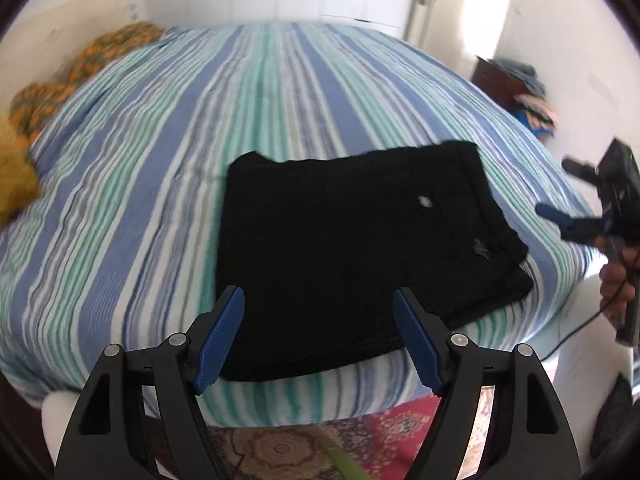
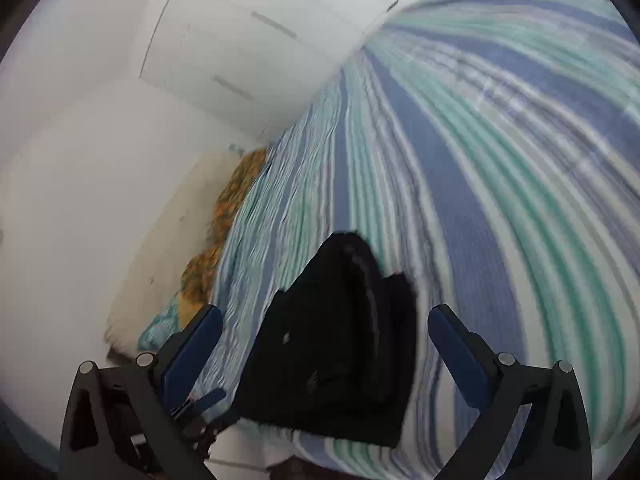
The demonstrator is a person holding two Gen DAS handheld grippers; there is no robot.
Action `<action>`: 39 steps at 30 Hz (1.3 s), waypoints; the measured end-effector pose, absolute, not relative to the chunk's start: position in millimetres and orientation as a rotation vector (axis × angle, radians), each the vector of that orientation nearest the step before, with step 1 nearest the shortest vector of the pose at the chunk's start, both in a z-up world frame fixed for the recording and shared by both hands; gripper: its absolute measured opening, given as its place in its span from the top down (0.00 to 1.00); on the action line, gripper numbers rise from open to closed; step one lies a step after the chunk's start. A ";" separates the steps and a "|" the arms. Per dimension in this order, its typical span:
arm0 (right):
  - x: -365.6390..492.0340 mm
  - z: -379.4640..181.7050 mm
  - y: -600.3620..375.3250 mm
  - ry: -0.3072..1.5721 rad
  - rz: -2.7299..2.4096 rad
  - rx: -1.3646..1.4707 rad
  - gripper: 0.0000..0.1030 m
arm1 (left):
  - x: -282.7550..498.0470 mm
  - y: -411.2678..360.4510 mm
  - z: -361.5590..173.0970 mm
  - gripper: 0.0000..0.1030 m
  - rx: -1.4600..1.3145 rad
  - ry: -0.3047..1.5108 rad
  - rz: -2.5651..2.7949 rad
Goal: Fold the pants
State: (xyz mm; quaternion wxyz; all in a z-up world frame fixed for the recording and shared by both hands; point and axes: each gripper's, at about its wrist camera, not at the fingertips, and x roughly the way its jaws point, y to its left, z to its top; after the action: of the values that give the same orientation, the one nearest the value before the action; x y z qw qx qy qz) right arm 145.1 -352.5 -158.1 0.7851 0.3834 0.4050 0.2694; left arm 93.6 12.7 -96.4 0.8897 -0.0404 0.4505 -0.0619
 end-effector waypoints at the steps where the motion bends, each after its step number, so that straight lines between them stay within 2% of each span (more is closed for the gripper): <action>1: 157.6 -163.7 -341.1 0.952 0.648 0.825 0.26 | 89.3 28.6 -96.4 0.24 -0.123 0.928 -0.093; 3: 175.1 -172.2 -324.7 1.067 0.698 0.773 0.33 | 79.0 49.6 -94.6 0.24 -0.167 0.901 -0.044; 7: 197.2 -179.3 -301.9 1.186 0.730 0.605 0.38 | 69.8 67.6 -98.4 0.24 -0.218 0.881 0.004; 12: 215.6 -187.4 -272.5 1.262 0.720 0.403 0.40 | 69.4 71.6 -110.8 0.24 -0.270 0.903 0.009; 14: 219.0 -195.0 -267.5 1.295 0.737 0.389 0.55 | 67.8 72.9 -111.2 0.24 -0.275 0.903 0.012; 15: 218.2 -196.5 -264.7 1.303 0.730 0.352 0.79 | 67.3 73.8 -111.8 0.24 -0.278 0.905 0.012; 17: 213.3 -191.7 -261.9 1.284 0.727 0.294 0.88 | 66.2 76.7 -111.7 0.24 -0.285 0.909 0.011; 21: 196.6 -164.5 -270.5 1.225 0.773 0.301 0.92 | 63.2 76.5 -110.3 0.24 -0.286 0.905 0.007; 26: 178.2 -196.0 -278.2 1.290 0.682 0.292 0.94 | 72.3 63.0 -118.8 0.23 -0.256 0.944 -0.021; 29: 177.5 -198.4 -284.9 1.259 0.649 0.348 0.94 | 75.8 53.7 -114.8 0.23 -0.199 0.952 -0.005; 30: 177.0 -195.1 -285.3 1.251 0.639 0.337 0.88 | 76.9 51.1 -113.3 0.23 -0.177 0.954 0.004; 31: 177.1 -190.4 -284.9 1.246 0.621 0.310 0.74 | 78.0 49.3 -112.4 0.23 -0.158 0.958 0.012; 33: 176.9 -176.1 -282.0 1.224 0.549 0.211 0.55 | 80.9 46.6 -112.3 0.23 -0.132 0.971 0.024; 39: 181.2 -103.5 -265.8 0.997 0.512 0.063 0.55 | 87.1 43.5 -115.9 0.23 -0.107 0.991 0.041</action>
State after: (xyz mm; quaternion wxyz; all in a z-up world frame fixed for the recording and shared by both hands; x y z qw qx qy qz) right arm 181.2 -265.8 -103.5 0.8466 0.0299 0.4729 0.2426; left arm 87.1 43.5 -115.9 0.8781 -0.0515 0.4753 0.0197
